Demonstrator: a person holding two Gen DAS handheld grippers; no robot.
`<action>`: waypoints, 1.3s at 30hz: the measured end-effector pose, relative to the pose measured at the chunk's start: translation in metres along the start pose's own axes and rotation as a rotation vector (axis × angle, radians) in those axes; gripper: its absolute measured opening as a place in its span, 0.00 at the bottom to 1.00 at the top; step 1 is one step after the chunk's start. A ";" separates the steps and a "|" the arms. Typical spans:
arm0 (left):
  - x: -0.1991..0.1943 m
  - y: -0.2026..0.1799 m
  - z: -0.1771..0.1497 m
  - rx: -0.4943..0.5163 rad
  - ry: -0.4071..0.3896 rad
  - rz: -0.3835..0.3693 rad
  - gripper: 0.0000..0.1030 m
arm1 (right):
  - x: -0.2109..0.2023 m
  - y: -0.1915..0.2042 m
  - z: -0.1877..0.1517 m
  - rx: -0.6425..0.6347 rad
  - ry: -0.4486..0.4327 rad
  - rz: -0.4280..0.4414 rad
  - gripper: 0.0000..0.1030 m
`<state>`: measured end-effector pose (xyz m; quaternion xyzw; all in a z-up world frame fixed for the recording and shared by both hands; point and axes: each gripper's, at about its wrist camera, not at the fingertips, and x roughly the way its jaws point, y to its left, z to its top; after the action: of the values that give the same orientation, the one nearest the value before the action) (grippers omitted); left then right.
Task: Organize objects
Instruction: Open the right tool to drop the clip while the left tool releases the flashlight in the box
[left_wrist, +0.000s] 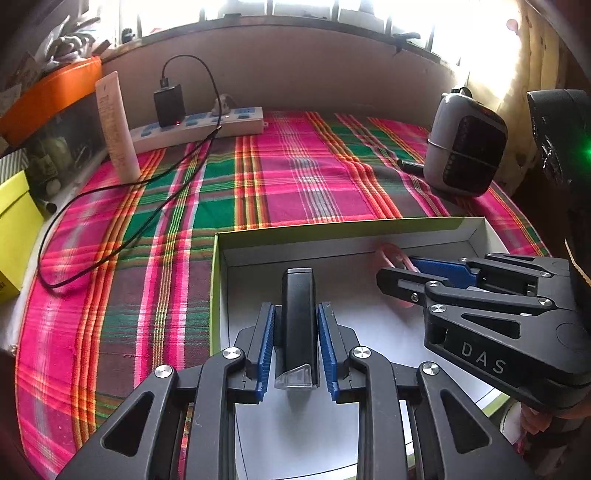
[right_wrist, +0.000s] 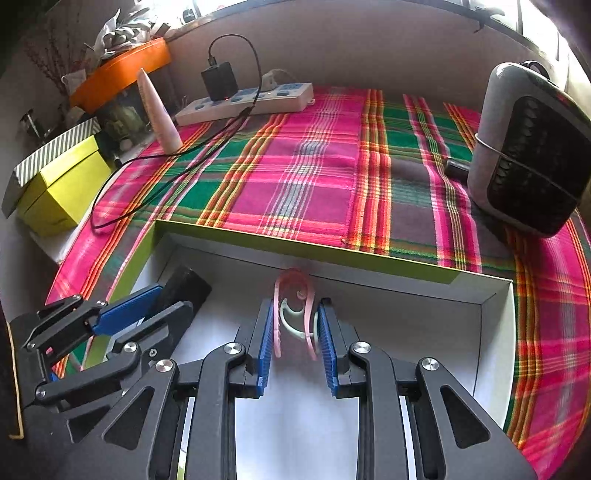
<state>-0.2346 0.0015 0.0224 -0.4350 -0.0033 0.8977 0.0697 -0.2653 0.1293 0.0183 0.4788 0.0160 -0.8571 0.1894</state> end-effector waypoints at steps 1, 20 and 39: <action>0.000 0.000 0.000 0.000 0.000 0.001 0.21 | 0.000 0.000 0.000 -0.002 0.000 -0.001 0.24; -0.015 0.003 -0.003 0.002 -0.028 0.022 0.33 | -0.013 0.000 -0.008 0.018 -0.018 -0.019 0.47; -0.053 -0.005 -0.030 -0.008 -0.068 0.038 0.37 | -0.056 0.009 -0.040 0.029 -0.093 -0.048 0.47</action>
<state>-0.1780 -0.0020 0.0460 -0.4044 -0.0008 0.9132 0.0507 -0.2032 0.1463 0.0442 0.4407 0.0061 -0.8829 0.1622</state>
